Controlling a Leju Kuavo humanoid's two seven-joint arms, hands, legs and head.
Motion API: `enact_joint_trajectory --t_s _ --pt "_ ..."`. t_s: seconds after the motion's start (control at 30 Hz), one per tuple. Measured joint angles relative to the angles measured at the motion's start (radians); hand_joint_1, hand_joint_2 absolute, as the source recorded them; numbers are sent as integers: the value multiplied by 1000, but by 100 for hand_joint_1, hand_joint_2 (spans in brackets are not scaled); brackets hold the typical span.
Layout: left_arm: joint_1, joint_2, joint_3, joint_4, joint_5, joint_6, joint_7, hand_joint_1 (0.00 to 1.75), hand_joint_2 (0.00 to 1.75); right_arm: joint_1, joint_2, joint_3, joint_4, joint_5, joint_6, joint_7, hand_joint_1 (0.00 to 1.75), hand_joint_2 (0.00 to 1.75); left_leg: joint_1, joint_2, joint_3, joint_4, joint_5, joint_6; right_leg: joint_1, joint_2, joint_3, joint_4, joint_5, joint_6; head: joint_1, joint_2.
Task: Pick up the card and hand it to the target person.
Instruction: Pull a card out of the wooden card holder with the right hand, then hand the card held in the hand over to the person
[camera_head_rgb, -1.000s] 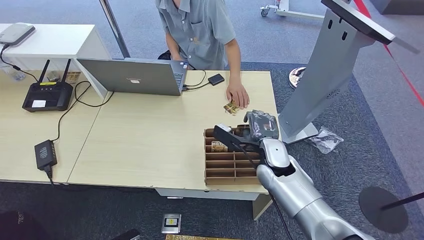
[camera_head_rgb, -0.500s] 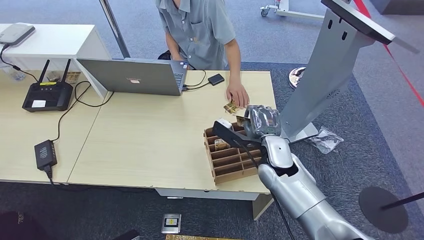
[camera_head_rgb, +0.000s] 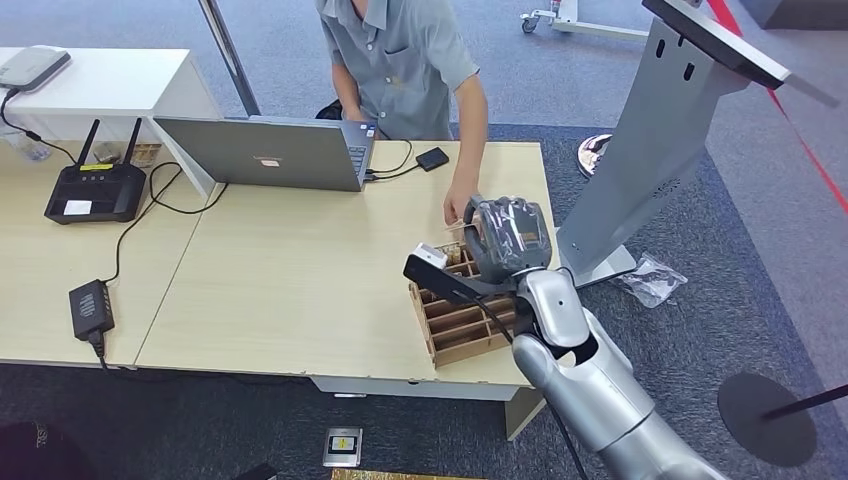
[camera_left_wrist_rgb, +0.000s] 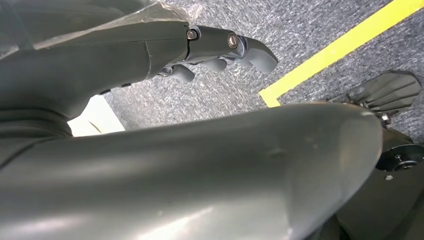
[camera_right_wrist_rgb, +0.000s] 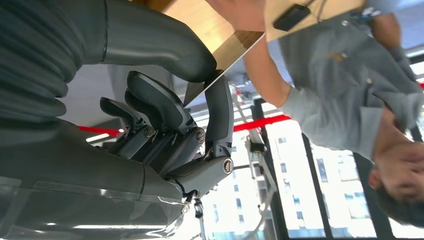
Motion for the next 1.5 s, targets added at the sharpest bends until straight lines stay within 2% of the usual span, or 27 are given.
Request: enact_joint_trajectory --t_s 0.13,0.33,0.63,1.1,1.13,1.23,1.27,1.33,1.5 --pt "-2 -2 5 0 -10 -1 0 0 0 0 4 8 -29 15 -28 -46 175 175 0 0 0 0 0 0 0 0 0 0 0 0 0 0" --pt "-10 -5 5 0 -17 -1 3 0 0 -5 19 19 -34 18 -34 -69 175 175 0 0 0 0 0 0 0 0 0 0 0 0 0 0" --pt "-12 -9 5 0 -15 -1 3 0 0 -31 51 37 -5 6 -31 -80 175 175 0 0 -1 0 0 0 0 0 0 0 0 0 0 0" --pt "-6 -9 6 0 -16 -2 5 0 0 -48 68 58 54 -13 -6 -81 175 175 0 0 -1 0 0 0 0 0 0 0 0 0 0 0" --pt "-5 -9 6 0 -16 -2 6 0 0 -48 68 59 57 -15 -3 -78 153 175 0 0 -1 0 0 0 0 0 0 0 0 0 0 0" --pt "-4 -9 6 0 -18 -2 9 0 0 -48 70 60 68 -22 14 -60 31 175 0 0 -1 0 0 0 0 0 0 0 0 0 0 0" --pt "-3 -9 7 0 -19 -2 10 0 0 -48 69 61 70 -26 21 -52 9 175 0 0 -1 0 0 0 0 0 0 0 0 0 0 0" --pt "-2 -9 7 0 -20 -2 12 0 0 -46 69 62 75 -34 36 -36 0 175 0 0 -1 0 0 0 0 0 0 0 0 0 0 0" --pt "1 -9 10 0 -18 -2 13 0 0 -32 62 58 80 -96 79 -7 0 175 0 0 0 0 0 0 0 0 0 0 0 0 0 0"
